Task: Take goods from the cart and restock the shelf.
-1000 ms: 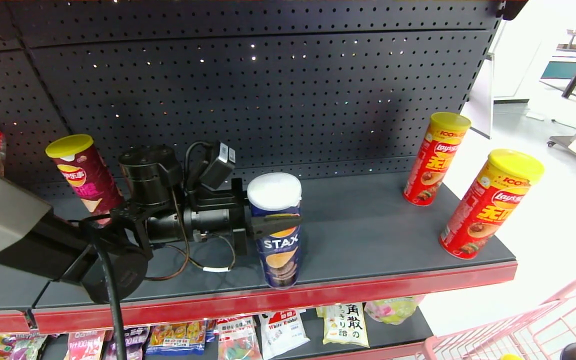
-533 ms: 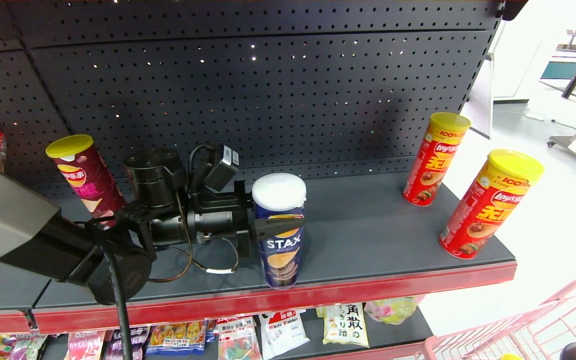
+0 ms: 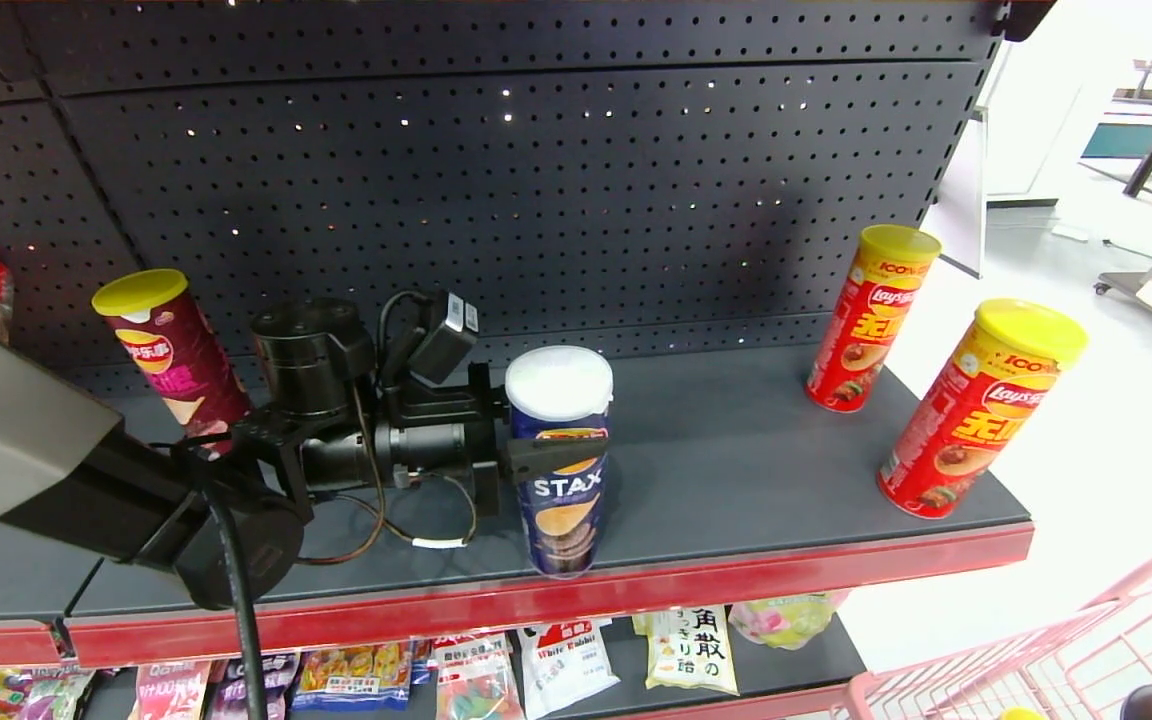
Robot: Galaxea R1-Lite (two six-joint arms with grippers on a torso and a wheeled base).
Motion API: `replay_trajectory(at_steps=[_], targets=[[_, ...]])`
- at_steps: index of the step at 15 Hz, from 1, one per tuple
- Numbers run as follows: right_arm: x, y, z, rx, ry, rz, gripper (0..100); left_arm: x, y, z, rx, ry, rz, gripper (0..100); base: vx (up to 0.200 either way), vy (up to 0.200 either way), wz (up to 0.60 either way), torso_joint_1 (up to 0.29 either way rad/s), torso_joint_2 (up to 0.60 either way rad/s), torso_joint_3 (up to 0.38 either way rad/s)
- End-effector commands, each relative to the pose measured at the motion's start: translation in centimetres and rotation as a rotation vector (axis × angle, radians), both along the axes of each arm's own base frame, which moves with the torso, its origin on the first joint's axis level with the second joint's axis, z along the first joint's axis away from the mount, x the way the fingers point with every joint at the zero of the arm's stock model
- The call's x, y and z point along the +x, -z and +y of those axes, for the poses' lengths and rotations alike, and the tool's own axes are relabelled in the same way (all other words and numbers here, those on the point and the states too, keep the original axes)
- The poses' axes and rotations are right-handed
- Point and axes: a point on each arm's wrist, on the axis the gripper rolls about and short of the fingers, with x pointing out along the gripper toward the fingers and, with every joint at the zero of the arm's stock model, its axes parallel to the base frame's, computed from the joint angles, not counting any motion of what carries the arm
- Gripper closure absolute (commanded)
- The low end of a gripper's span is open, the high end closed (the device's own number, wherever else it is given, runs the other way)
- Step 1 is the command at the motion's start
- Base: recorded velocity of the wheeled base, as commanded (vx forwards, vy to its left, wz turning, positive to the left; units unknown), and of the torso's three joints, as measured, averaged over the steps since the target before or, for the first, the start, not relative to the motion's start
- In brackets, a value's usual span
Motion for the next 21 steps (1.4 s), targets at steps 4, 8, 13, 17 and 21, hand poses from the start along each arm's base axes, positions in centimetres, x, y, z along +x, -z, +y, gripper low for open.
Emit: replay_trajectory(at_steps=[4, 8, 13, 17, 21], targets=[[0.0, 0.0, 0.0, 0.000, -0.001, 0.000, 100, -0.2, -0.3, 0.1, -0.009, -0.001, -0.010, 0, 0.000, 0.000, 0.00, 0.000, 0.00, 0.000], [0.0, -0.1, 0.0, 0.000, -0.001, -0.001, 100, -0.7, -1.5, 0.5, -0.031, -0.012, 0.005, 0, 0.000, 0.000, 0.00, 0.000, 0.00, 0.000], [0.0, -0.1, 0.0, -0.004, 0.003, -0.001, 100, -1.1, -3.2, 1.1, -0.058, -0.012, -0.039, 0, 0.000, 0.000, 0.00, 0.000, 0.00, 0.000], [0.0, -0.1, 0.0, -0.005, 0.004, 0.001, 100, -1.3, -5.1, 1.6, -0.097, -0.020, -0.044, 0, 0.000, 0.000, 0.00, 0.000, 0.00, 0.000], [0.0, 0.0, 0.0, -0.005, 0.004, 0.004, 100, -1.5, -6.9, 2.4, -0.128, -0.036, -0.074, 0, 0.000, 0.000, 0.00, 0.000, 0.00, 0.000]])
